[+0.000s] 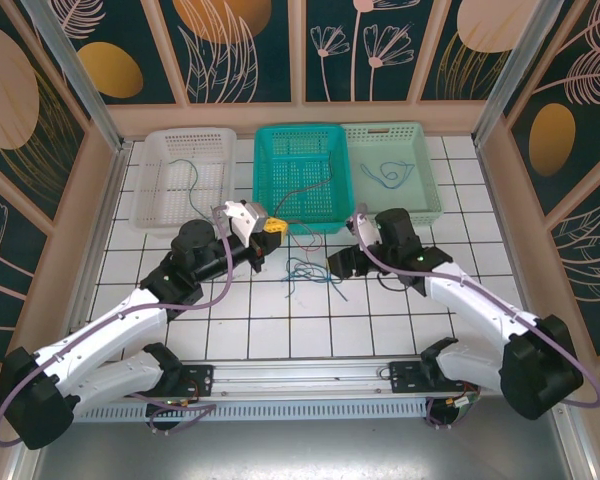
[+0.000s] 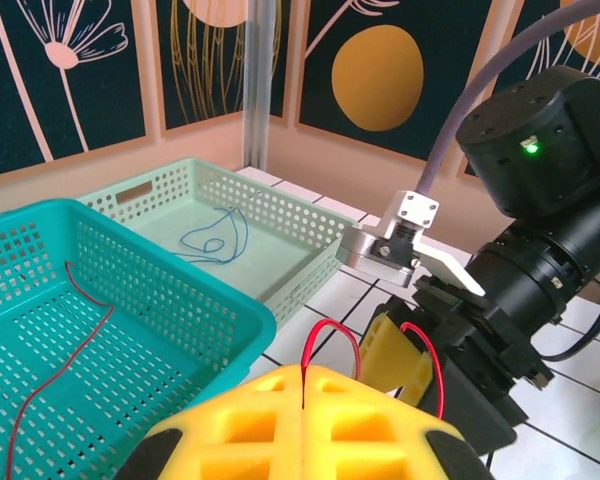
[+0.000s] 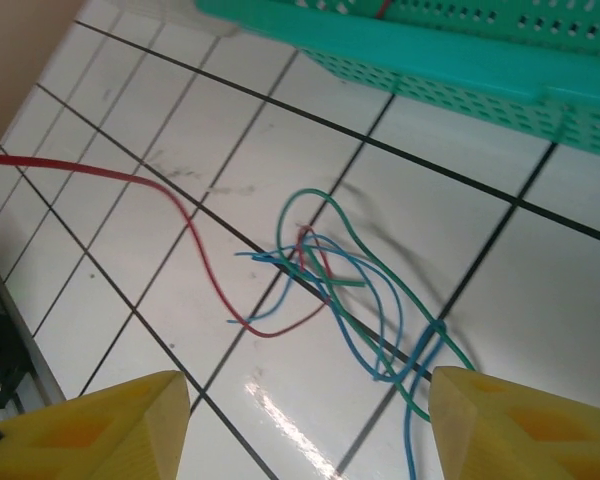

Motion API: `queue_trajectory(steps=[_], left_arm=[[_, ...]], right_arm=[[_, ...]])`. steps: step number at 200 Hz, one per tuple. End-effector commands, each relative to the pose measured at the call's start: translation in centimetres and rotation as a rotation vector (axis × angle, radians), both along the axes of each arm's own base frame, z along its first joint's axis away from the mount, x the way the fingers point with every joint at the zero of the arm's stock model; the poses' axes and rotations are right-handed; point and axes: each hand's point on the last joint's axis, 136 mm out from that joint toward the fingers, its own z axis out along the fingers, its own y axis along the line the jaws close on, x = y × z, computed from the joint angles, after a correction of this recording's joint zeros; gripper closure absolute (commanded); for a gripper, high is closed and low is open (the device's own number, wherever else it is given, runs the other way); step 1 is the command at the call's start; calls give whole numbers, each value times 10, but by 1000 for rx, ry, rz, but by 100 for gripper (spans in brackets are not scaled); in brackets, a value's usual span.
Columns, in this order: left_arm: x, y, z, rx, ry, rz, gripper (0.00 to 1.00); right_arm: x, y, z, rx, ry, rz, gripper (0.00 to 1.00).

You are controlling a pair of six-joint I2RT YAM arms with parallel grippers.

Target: Untangle the cables

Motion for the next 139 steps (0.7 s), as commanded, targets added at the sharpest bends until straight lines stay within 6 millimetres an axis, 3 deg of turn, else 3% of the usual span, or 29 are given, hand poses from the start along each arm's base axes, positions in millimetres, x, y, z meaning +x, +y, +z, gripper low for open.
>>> queue_trajectory(steps=[1,83,105,139], left_arm=[[2,-1,19,-46,-28,2,100],[2,3,23,-65,-30,19,100],[3,6,24,-65,-34,35,100],[6,15,23,-58,-45,87,100]], right_arm=[[-4,18,3,41,-43,65,34],[-1,64,-35,-5,-6,144,36],[1,66,-42,-18,11,136,51],[4,64,-33,-7,-7,111,99]])
